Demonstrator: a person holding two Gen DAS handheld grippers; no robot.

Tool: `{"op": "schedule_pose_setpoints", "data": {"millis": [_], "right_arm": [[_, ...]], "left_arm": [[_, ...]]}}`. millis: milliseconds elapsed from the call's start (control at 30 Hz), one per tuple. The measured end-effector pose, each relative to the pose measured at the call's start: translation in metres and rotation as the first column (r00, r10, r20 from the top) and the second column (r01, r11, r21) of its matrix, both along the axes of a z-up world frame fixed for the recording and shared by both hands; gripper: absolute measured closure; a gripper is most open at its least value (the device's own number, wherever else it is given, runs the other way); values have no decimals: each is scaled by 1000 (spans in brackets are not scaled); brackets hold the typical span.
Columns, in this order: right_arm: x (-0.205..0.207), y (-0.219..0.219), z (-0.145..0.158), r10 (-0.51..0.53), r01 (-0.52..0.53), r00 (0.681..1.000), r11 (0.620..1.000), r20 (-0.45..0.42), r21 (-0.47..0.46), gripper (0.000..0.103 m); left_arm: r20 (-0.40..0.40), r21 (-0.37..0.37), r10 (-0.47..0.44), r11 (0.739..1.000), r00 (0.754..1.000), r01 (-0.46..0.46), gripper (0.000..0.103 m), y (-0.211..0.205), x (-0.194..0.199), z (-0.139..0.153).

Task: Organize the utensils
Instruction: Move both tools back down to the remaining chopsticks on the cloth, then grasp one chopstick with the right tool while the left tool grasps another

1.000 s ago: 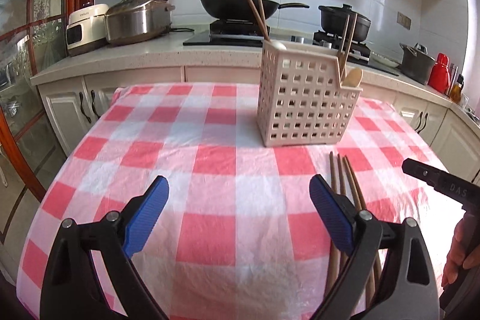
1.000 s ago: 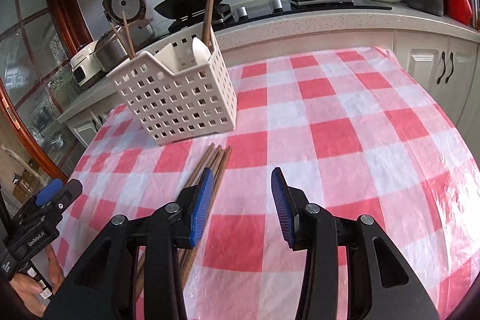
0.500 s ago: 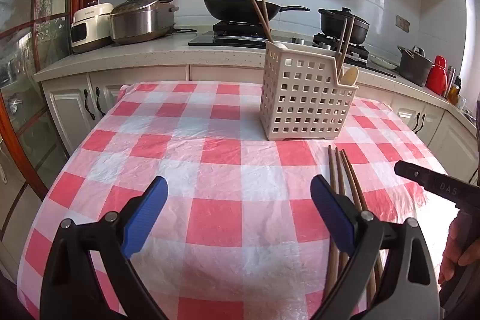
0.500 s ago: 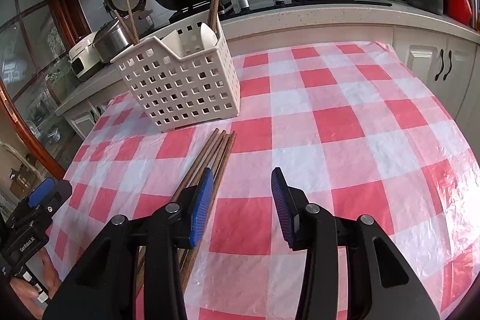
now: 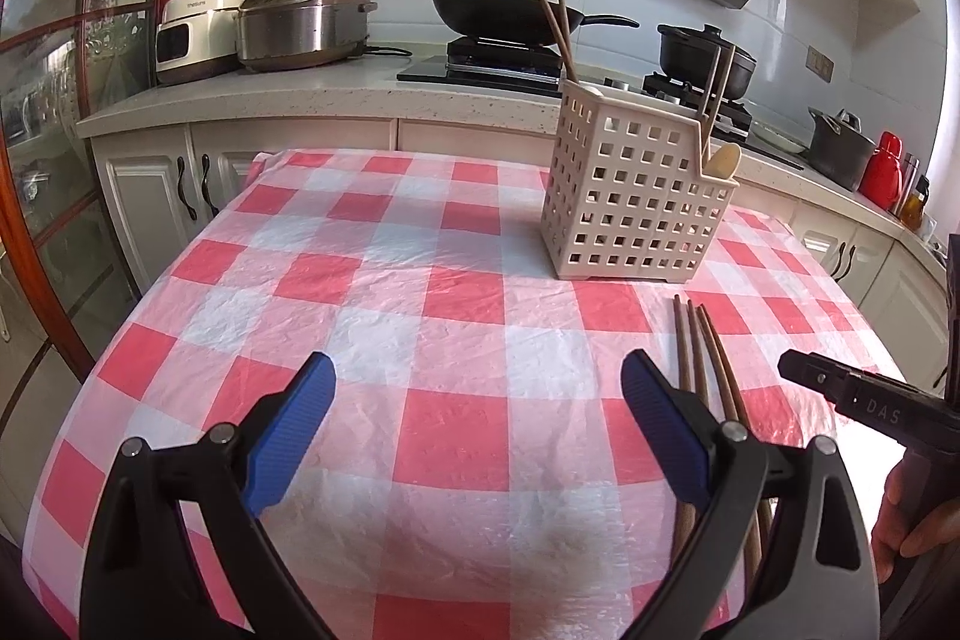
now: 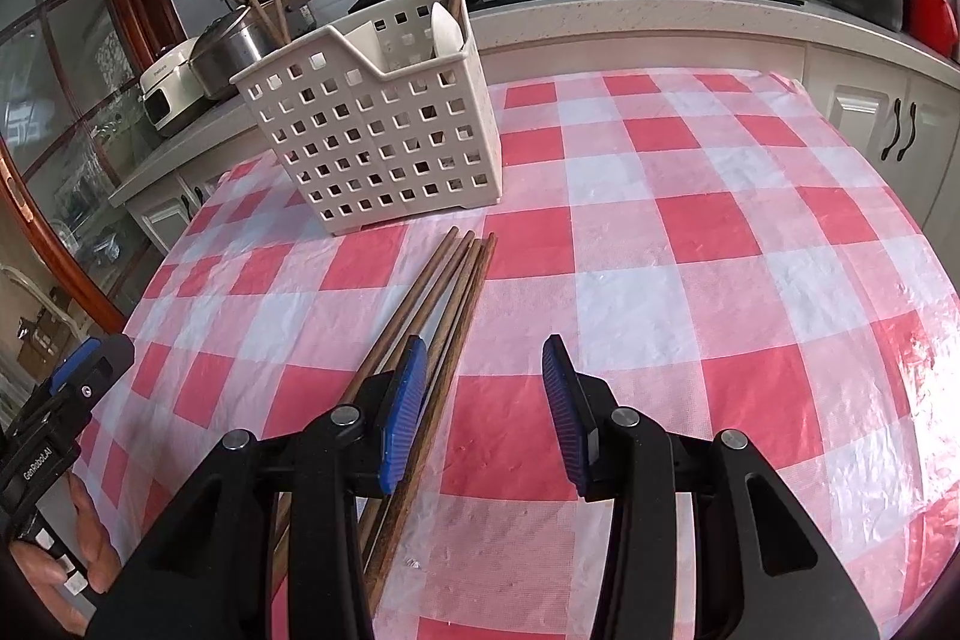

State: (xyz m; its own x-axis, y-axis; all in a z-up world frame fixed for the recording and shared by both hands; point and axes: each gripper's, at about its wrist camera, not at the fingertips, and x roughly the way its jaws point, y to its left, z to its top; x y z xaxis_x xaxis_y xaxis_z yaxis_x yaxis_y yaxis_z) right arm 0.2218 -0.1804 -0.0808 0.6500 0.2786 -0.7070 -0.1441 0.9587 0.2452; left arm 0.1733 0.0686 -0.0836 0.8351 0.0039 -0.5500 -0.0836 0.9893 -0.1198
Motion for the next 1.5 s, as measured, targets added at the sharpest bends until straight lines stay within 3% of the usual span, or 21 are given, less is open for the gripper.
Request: {"op": "schedule_pose_setpoints", "data": {"millis": [300,667,1033,1200,1333,1500], "right_arm": [[1,16,-4,32,-32,999,999,-9,-26,64],[20,32,-18,4,-13,998,991,-70,-130,79],[39,44,-27,-17,-4,996,976,-92,-219,81],[50,44,-27,-19,-6,994,972,-106,-235,81],[49,34,-27,-15,-9,994,976,-108,-217,92],[41,14,-26,-8,-12,993,986,-118,-167,97]], "left_arm": [[-3,-9,3,1000,1000,-3,10,3,-1,-3],[-3,-9,-5,1000,1000,5,10,3,-3,-5],[-15,-10,-11,1000,1000,11,10,3,-3,-9],[-24,6,-28,1000,999,28,10,-2,-1,-8],[-40,35,-48,998,998,49,10,-13,3,-9],[-74,61,-99,993,992,104,10,-33,12,-11]]}}
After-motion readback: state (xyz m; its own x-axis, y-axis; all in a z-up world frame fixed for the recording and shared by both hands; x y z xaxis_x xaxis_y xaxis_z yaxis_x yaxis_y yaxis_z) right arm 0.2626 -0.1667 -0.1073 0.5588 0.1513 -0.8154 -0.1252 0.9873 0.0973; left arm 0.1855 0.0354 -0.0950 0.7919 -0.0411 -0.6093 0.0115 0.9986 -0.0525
